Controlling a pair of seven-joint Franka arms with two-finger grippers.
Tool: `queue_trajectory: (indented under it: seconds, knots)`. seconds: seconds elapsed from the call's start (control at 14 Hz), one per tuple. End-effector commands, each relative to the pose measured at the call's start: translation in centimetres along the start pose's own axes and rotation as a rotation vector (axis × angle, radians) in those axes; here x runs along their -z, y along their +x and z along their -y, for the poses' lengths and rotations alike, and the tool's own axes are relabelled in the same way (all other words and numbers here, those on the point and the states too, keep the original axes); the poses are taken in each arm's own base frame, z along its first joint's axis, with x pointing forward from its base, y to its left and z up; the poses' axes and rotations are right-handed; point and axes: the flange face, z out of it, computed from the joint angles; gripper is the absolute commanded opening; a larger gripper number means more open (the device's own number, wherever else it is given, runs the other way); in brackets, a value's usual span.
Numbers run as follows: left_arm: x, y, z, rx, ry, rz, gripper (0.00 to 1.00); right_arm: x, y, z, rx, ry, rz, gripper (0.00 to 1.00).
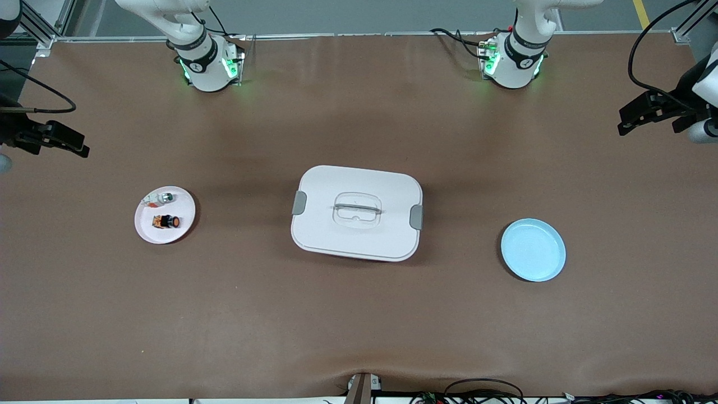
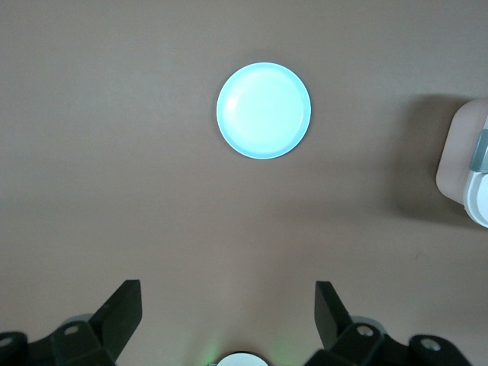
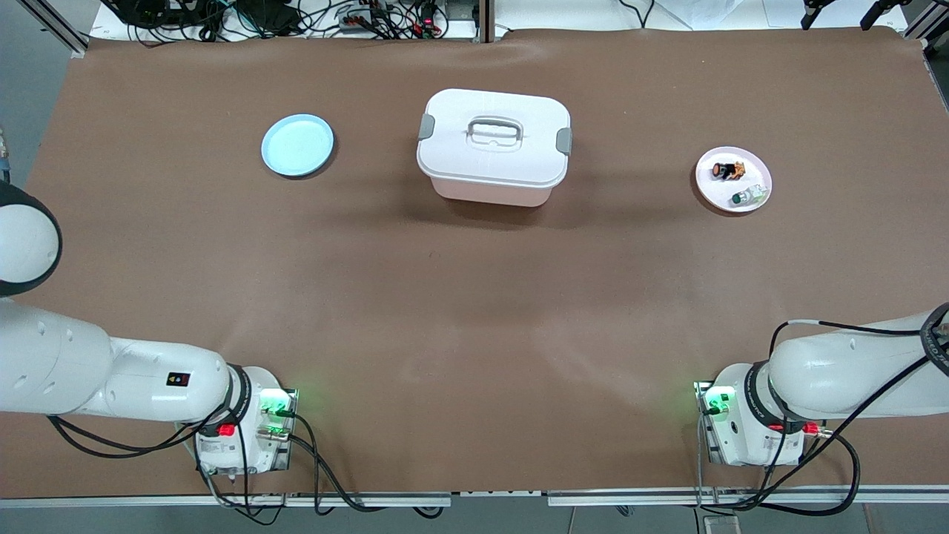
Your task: Transfer orange switch to right arm and place
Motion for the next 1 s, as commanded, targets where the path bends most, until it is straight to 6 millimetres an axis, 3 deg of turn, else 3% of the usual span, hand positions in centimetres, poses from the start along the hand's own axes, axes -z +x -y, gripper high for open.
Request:
queue_trajectory:
  seconds: [0.0,0.21,0.43,0.93]
  knots:
    - [0.1,-0.1,0.2,-0.013,-0.016,-0.006,1.00,0.8,0.0,0.2,-0.043,0.017,-0.004,1.00]
    - [0.1,-0.1,0.2,-0.013,-0.016,-0.006,1.00,1.3,-0.3,0.6,-0.001,0.012,-0.014,1.00]
    - [0.2,0.0,0.1,-0.014,-0.016,-0.009,1.00,2.2,-0.9,-0.7,0.173,0.005,-0.024,1.00]
    - [0.4,0.0,-0.4,-0.027,-0.016,-0.013,1.00,3.4,-2.1,-0.7,0.174,0.000,-0.045,1.00]
